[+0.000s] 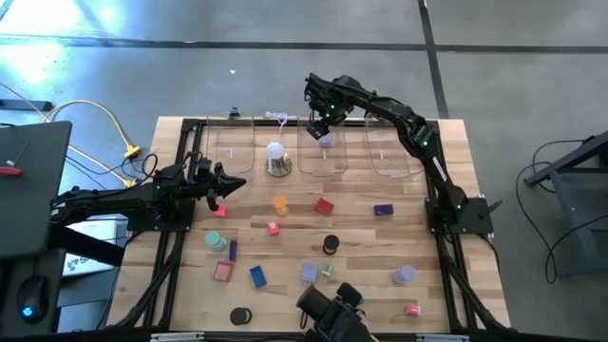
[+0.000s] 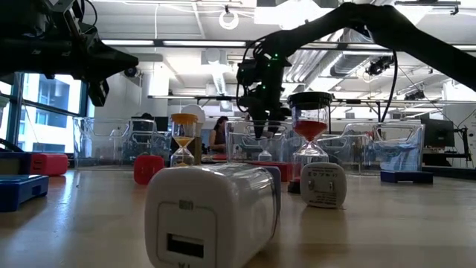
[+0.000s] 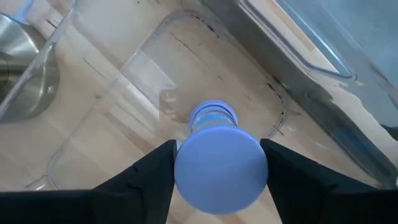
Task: Pick & Place Office items
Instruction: Put the top violet hourglass into the middle transparent bin
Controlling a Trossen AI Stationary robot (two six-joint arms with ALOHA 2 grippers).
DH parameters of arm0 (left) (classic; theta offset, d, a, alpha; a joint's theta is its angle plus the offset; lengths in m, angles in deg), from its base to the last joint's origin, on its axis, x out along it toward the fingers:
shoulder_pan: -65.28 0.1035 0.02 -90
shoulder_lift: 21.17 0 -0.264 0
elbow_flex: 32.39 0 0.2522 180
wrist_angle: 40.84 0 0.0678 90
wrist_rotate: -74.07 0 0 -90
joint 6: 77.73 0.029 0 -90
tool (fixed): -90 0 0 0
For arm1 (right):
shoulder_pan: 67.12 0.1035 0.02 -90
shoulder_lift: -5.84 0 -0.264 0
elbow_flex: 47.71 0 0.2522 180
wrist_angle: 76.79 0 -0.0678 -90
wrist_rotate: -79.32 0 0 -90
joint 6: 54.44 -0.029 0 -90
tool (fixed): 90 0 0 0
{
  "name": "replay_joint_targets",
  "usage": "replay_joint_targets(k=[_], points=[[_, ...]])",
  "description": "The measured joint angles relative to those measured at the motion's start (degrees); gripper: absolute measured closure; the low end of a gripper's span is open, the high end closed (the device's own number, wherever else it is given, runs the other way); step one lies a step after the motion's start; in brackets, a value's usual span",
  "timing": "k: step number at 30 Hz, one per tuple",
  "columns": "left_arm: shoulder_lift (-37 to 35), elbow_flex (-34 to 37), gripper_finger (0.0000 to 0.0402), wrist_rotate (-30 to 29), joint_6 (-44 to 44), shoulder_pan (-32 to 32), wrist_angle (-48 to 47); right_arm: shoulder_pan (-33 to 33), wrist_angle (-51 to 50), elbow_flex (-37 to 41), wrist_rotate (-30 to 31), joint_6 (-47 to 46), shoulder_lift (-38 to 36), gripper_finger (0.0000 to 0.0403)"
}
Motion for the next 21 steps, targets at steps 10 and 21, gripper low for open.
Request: replay_joint_targets(k=[10, 21], points=[[-0.01, 0.0, 0.0401, -0.01, -0.02, 0.01, -0.01, 0.41, 1.3, 0.0, -1.08, -0.03, -0.72, 0.0186], [-0.01, 0.0, 0.0401, -0.01, -0.02, 0.02, 0.0, 0.34, 0.79, 0.0, 2.1, 0.21, -0.74, 0.0187]])
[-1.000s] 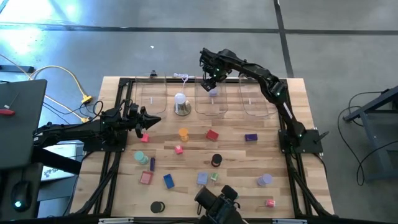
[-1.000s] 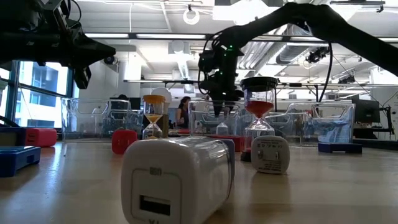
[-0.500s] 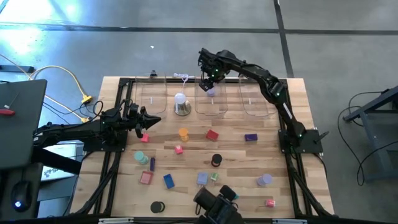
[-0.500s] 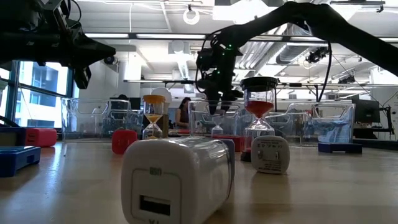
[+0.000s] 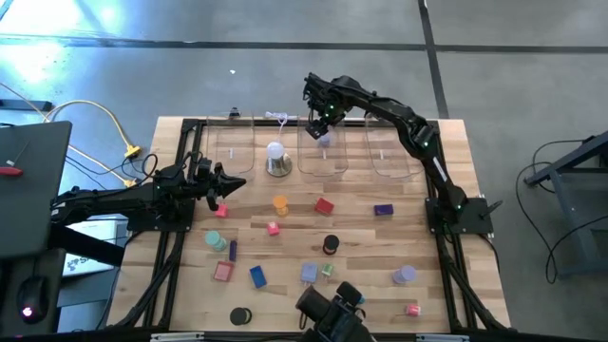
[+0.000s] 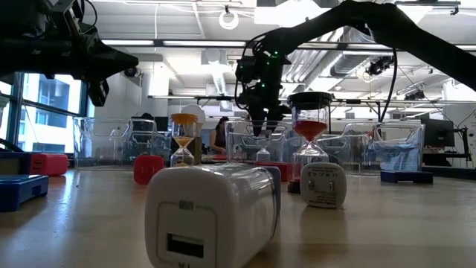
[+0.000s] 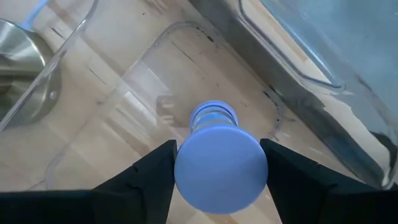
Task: Pick & Place Office items
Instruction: Put the top violet hourglass into the middle transparent bin
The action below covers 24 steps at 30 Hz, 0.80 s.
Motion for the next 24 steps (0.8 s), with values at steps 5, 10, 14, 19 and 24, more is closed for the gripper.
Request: replay_joint_targets(k=[5, 10, 14, 19, 24], points=[[-0.02, 0.0, 0.0401, -0.02, 0.0, 0.0, 0.0, -0.02, -0.46, 0.0, -0.79, -0.35, -0.02, 0.0185], [0.01, 0.0, 0.0401, 0.01, 0.02, 0.0, -0.01, -0.07, -0.36, 0.0, -3.8, -0.46, -0.02, 0.0185], [-0.01, 0.0, 0.0401, 0.0, 0.01, -0.01, 0.0, -0.07, -0.77, 0.0, -4.07, -0.46, -0.02, 0.0185], [-0.01, 0.0, 0.0401, 0.01, 0.01, -0.01, -0.01, -0.07, -0.79, 0.0, -3.7, -1.36, -0.02, 0.0184], [-0.02, 0.0, 0.0401, 0.01, 0.02, 0.0, 0.0, -0.07, -0.86, 0.0, -4.22, -0.03, -0.02, 0.0184]])
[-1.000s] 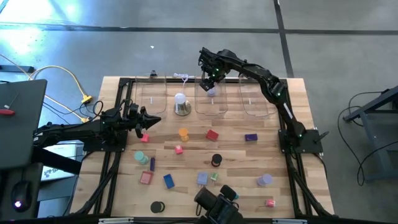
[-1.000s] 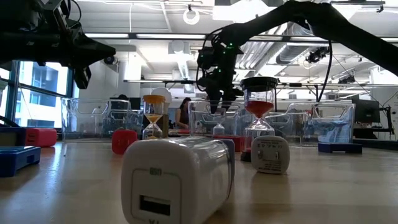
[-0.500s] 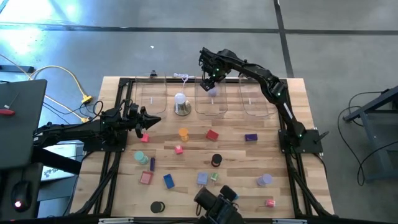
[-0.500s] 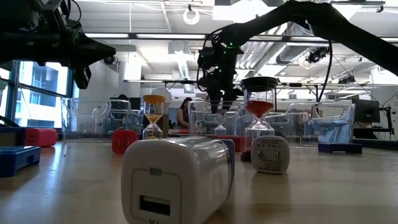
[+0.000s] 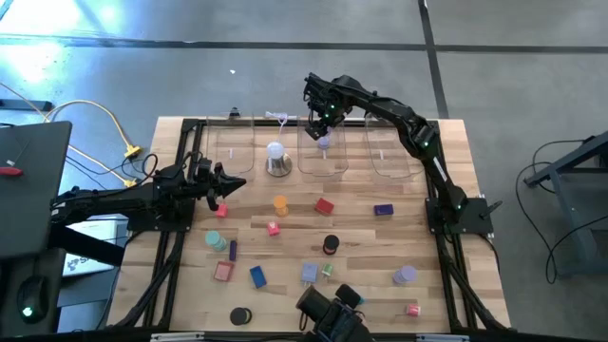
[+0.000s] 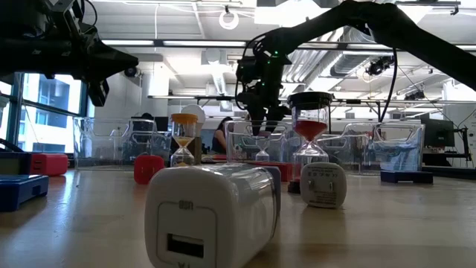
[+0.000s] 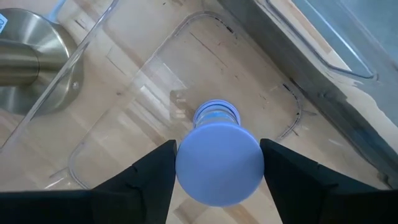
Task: Pick & Place Office items
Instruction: Put the top violet hourglass into the middle transparent bin
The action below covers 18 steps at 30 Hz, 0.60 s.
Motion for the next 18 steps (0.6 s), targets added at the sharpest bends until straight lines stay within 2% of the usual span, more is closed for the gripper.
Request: replay_joint_targets(k=[5, 8, 10, 14, 18], points=[[0.0, 0.0, 0.0401, -0.01, -0.01, 0.0, 0.0, 0.04, -0.01, 0.0, 0.19, 1.13, 0.0, 0.0184], [0.0, 0.0, 0.0401, -0.02, -0.02, 0.0, 0.0, 0.33, -0.03, 0.0, 1.07, 1.18, 0.0, 0.017], [0.02, 0.0, 0.0401, -0.01, -0.01, -0.02, -0.02, 0.68, -0.03, 0.0, 3.48, 1.16, 0.0, 0.0152], [0.01, 0.0, 0.0401, -0.01, -0.02, -0.01, -0.01, 1.86, -0.07, 0.0, 12.06, -0.31, 0.0, 0.0111], [0.01, 0.0, 0.0401, 0.0, -0.02, 0.0, -0.01, 2.67, -0.04, 0.0, 13.63, -0.06, 0.0, 0.0081]])
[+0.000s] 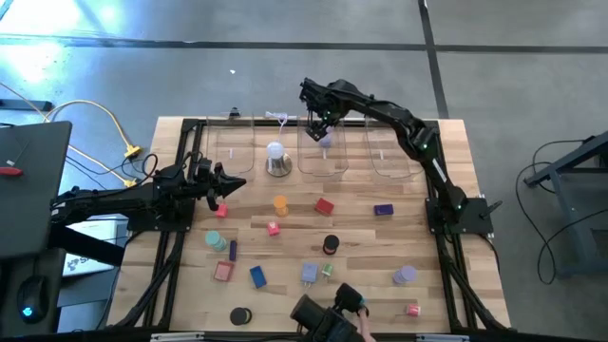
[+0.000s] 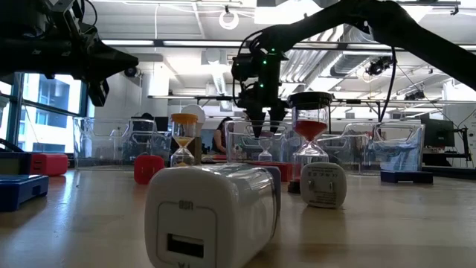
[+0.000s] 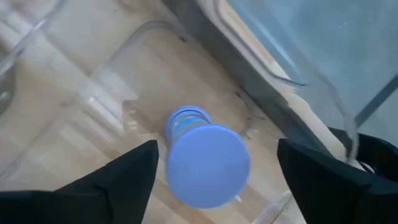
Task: Pick & Place Office items
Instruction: Put the top violet hourglass into the middle transparent bin, then put the left pink charger adapter into the left transparent bin
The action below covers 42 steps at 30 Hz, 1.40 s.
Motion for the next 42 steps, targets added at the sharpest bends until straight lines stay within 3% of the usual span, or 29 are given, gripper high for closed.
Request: replay_joint_targets(k=[5, 16, 22, 27, 31, 34, 38, 42], points=[[0.01, 0.0, 0.0401, 0.0, 0.0, -0.02, 0.01, 0.35, -0.1, 0.0, -2.48, 1.9, 0.0, 0.0067], [-0.01, 0.0, 0.0401, -0.01, 0.0, 0.0, 0.01, 3.06, -0.3, 0.0, 4.95, 2.6, -8.77, 0.0068], [0.01, 0.0, 0.0401, 0.0, 0.01, 0.0, -0.01, 8.86, -4.0, -0.01, 3.36, -2.86, -17.92, 0.0069], [0.01, 0.0, 0.0401, 0.0, 0.0, 0.0, 0.01, 17.58, -10.51, 0.0, 1.88, -11.78, -25.31, 0.007], [0.01, 0.0, 0.0401, 0.0, 0.01, 0.0, 0.01, 28.37, -17.61, -0.02, 9.86, -18.42, -29.18, 0.007], [0.01, 0.0, 0.0401, 0.0, 0.0, -0.01, 0.01, 38.28, -19.65, 0.74, 21.61, -25.31, -29.53, 0.007], [-0.01, 0.0, 0.0401, -0.01, 0.02, -0.01, 0.02, 51.82, -19.63, 5.92, 35.48, -33.15, -31.08, 0.007], [0.01, 0.0, 0.0401, 0.0, 0.02, 0.0, 0.03, 60.99, -19.84, 13.8, 48.39, -43.11, -31.41, 0.007]])
